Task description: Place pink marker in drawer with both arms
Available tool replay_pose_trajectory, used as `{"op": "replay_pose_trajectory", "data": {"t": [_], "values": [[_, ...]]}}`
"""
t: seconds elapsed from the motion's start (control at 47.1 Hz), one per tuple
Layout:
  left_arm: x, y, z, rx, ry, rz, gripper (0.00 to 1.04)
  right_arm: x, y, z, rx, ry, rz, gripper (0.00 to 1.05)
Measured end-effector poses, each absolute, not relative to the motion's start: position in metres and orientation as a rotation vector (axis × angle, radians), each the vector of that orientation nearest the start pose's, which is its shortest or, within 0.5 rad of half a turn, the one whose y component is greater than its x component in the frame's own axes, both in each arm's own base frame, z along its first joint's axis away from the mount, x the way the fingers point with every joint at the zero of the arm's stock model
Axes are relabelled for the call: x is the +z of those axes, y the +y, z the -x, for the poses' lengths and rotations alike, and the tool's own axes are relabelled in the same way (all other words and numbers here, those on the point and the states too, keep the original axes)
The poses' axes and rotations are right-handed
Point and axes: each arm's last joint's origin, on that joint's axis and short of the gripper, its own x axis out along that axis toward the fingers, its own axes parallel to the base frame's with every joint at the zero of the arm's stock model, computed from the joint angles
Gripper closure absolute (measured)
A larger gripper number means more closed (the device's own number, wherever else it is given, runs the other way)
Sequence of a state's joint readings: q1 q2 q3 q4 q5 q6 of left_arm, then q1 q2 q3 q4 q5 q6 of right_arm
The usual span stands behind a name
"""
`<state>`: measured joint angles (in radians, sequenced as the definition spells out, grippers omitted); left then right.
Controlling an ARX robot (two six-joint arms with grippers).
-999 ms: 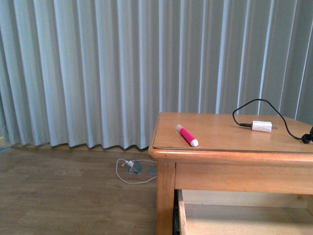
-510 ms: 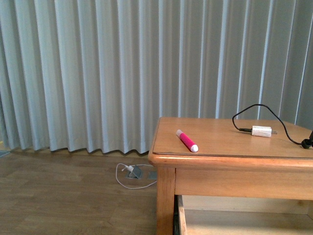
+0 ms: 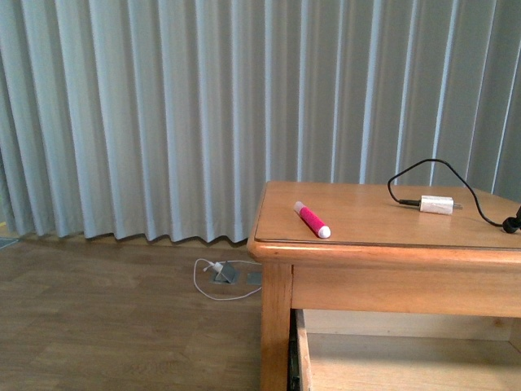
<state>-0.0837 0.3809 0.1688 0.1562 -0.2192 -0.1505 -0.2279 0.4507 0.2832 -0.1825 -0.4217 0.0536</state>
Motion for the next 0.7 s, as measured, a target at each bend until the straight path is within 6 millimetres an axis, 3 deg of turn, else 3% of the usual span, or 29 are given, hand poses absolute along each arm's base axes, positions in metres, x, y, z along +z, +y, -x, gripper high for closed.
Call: {"op": "replay_pose_trajectory", "data": {"t": [0.106, 0.255, 0.468, 0.701], "values": [[0.244, -0.004, -0.158, 0.03, 0.003, 0.146, 0.06, 0.205, -0.016, -0.122, 0.183, 0.337, -0.165, 0.08], [0.268, -0.019, -0.205, -0.13, 0.016, 0.095, 0.06, 0.205, -0.016, -0.122, 0.183, 0.337, -0.165, 0.08], [0.285, -0.056, -0.272, -0.271, 0.074, 0.032, 0.06, 0.205, -0.016, -0.122, 0.183, 0.337, -0.165, 0.08], [0.293, -0.113, -0.326, -0.391, 0.134, -0.04, 0.06, 0.205, -0.016, -0.122, 0.183, 0.337, -0.165, 0.08]]}}
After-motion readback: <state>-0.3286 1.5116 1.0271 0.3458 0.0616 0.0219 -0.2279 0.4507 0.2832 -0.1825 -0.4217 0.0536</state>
